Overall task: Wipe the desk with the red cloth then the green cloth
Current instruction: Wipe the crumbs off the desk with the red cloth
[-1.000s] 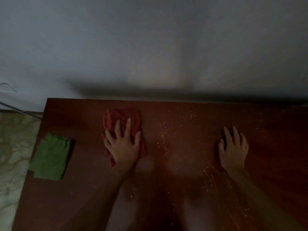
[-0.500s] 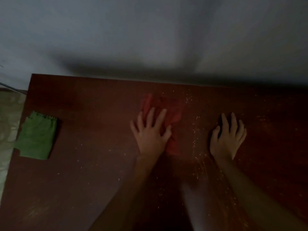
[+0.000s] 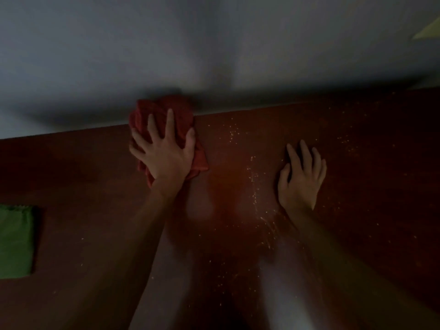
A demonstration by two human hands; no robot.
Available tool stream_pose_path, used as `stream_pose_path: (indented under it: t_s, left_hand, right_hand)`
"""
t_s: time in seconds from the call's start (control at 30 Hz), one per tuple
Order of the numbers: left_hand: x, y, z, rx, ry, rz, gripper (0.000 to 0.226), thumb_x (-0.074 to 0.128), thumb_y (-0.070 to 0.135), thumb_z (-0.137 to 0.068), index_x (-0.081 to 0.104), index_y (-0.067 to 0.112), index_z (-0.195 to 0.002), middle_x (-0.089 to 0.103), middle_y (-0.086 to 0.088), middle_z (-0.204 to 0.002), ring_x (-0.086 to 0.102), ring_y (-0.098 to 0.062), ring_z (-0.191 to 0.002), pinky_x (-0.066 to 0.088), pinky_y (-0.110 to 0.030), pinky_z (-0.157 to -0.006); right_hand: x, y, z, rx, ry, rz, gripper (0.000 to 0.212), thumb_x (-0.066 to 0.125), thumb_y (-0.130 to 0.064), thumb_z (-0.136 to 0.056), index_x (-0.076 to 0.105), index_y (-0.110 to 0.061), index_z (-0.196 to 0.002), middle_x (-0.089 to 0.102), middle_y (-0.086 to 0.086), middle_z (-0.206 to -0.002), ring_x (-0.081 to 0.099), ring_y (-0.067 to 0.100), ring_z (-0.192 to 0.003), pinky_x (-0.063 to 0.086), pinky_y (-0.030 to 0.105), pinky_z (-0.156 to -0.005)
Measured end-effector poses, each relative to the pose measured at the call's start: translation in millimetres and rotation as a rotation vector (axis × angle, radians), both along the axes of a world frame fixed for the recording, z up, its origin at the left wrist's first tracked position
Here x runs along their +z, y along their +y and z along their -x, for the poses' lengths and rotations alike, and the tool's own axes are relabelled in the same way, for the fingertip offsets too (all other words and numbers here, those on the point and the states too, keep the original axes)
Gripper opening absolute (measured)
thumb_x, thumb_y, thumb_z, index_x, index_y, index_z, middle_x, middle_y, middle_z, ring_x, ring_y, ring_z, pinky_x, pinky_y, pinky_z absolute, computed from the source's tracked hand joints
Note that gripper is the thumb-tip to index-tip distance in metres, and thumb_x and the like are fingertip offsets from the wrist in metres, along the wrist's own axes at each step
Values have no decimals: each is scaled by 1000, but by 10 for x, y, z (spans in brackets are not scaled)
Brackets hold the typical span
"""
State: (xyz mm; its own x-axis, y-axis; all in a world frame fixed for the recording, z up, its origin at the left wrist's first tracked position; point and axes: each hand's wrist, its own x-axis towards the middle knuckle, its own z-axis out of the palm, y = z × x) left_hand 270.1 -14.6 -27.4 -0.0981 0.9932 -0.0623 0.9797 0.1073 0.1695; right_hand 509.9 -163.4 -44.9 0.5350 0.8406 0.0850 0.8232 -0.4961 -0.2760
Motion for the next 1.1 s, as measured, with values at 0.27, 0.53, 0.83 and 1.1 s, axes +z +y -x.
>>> stream_pose_path:
  t_s: [0.27, 0.53, 0.83, 1.1]
  left_hand:
    - [48, -655, -847, -637, -64, 7, 68, 41, 69, -86, 33, 43, -148, 32, -4, -157, 17, -48, -144, 14, -68, -111]
    - [49, -575, -465, -683, -41, 11, 65, 42, 67, -85, 31, 49, -147, 34, 7, -157, 23, -40, -144, 14, -70, -110]
    - [-4, -570, 544, -237, -54, -115, 58, 47, 44, -87, 44, 38, -144, 41, 0, -152, 31, -40, -140, 35, -54, -106]
    - [24, -1496, -15, 70, 22, -40, 64, 42, 64, -89, 38, 38, -148, 36, -7, -154, 29, -46, -138, 29, -59, -105]
  right_hand:
    - [32, 10, 2, -46, 80, -71, 53, 28, -17, -94, 37, -14, -146, 37, 2, -153, 26, 24, -145, 11, 49, -121]
    - [9, -3, -24, -55, 105, -104, 54, 26, -13, -93, 36, -11, -146, 39, 5, -152, 27, 25, -144, 13, 50, -120]
    - [51, 14, -17, -39, 79, 10, 53, 24, -21, -94, 37, -14, -145, 34, 4, -155, 24, 25, -145, 11, 51, -120]
    - [55, 21, -41, -21, 104, 42, 44, 28, -28, -101, 40, -20, -142, 33, 6, -155, 24, 28, -145, 11, 51, -120]
